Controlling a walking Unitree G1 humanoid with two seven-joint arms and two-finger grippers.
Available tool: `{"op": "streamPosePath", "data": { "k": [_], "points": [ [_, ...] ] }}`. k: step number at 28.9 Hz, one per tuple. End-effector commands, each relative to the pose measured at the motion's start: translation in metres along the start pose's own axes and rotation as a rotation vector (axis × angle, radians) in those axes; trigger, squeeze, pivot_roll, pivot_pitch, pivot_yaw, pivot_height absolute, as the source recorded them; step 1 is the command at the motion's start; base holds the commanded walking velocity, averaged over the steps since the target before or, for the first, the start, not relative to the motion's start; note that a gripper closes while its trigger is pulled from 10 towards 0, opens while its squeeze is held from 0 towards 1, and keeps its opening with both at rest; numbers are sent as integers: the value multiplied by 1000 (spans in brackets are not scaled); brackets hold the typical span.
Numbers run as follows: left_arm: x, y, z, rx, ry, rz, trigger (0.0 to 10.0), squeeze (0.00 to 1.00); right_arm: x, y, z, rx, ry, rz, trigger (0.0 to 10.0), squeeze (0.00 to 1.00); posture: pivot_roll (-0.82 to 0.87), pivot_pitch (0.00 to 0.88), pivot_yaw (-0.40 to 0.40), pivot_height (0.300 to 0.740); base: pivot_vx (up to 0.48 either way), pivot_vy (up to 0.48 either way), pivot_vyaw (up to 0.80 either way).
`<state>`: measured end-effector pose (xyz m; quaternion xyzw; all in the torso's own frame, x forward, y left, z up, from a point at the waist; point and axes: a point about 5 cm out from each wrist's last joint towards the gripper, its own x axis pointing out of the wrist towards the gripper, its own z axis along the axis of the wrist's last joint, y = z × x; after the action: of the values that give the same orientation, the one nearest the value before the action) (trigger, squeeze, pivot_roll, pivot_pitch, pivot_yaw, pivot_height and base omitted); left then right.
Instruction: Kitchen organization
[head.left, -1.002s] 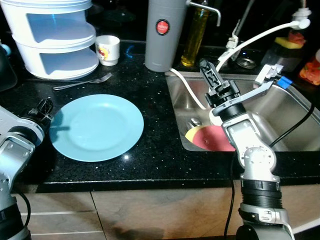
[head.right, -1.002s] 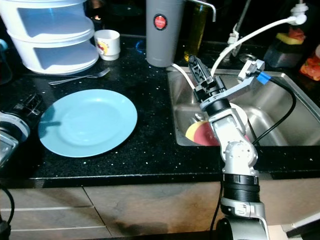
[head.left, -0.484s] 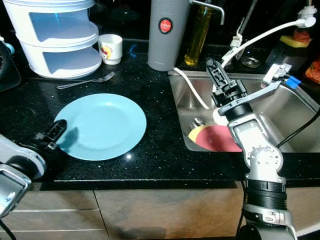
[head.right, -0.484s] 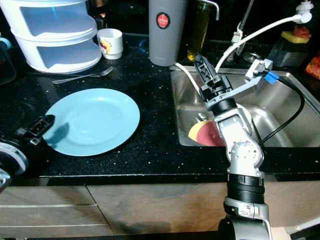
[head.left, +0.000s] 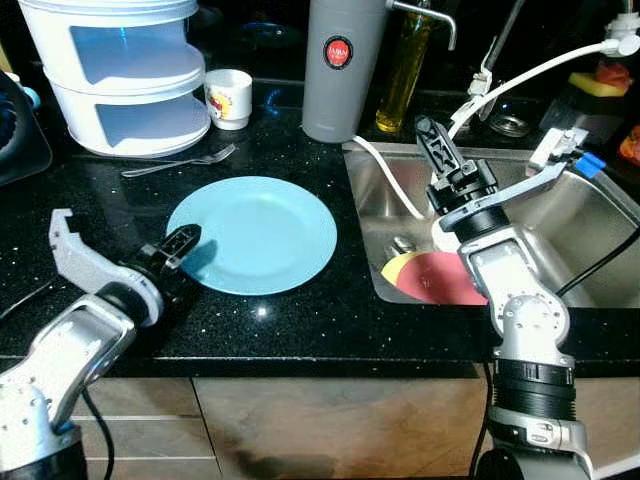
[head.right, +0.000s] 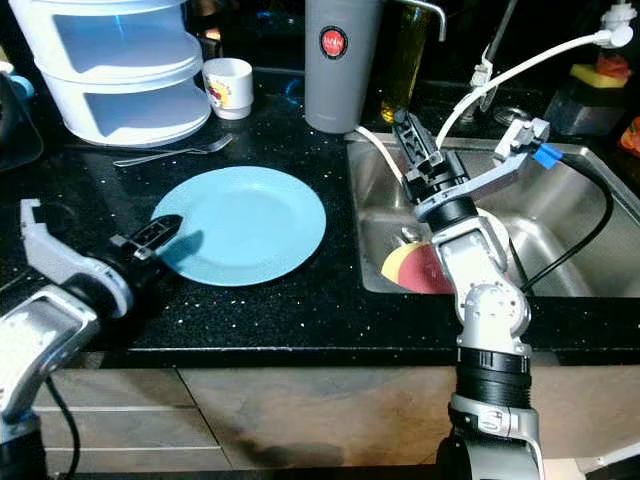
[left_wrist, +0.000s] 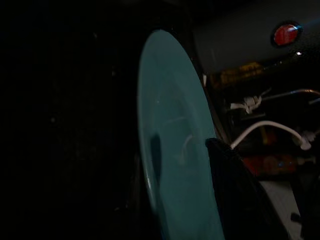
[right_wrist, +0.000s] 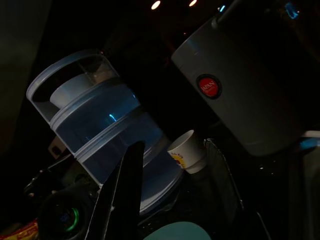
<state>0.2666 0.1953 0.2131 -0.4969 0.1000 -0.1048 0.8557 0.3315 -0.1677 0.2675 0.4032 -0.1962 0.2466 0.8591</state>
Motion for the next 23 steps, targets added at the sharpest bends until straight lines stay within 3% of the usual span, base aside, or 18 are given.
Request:
{"op": "streamPosePath", "data": {
  "k": [1,6,13,18,19,23],
  "points": [
    [2,1,-1,-24,-15,-10,0,0,-4,-3,3,-13,5,-14,10000,0,212,60,-59,740,0,0,0],
    [0,-10,8,-35,-65,-95,0,0,-3,-5,5,-12,-6,-14,10000,0,212,50,-56,740,0,0,0],
    [0,-14,14,-26,-103,-131,0,0,-2,-6,5,-17,-4,-9,10000,0,211,39,-56,740,0,0,0],
    [-9,-46,29,16,-179,-381,0,0,-4,-10,3,-6,2,-26,10000,0,211,39,-56,740,0,0,0],
    [-10,-50,32,33,-190,-403,10000,0,-4,-11,3,13,4,-26,10000,0,211,39,-56,740,0,0,0],
    [-14,-60,40,106,-204,-480,10000,0,-7,-8,5,119,-5,27,10000,0,206,32,-62,740,0,0,0]
  ]
}}
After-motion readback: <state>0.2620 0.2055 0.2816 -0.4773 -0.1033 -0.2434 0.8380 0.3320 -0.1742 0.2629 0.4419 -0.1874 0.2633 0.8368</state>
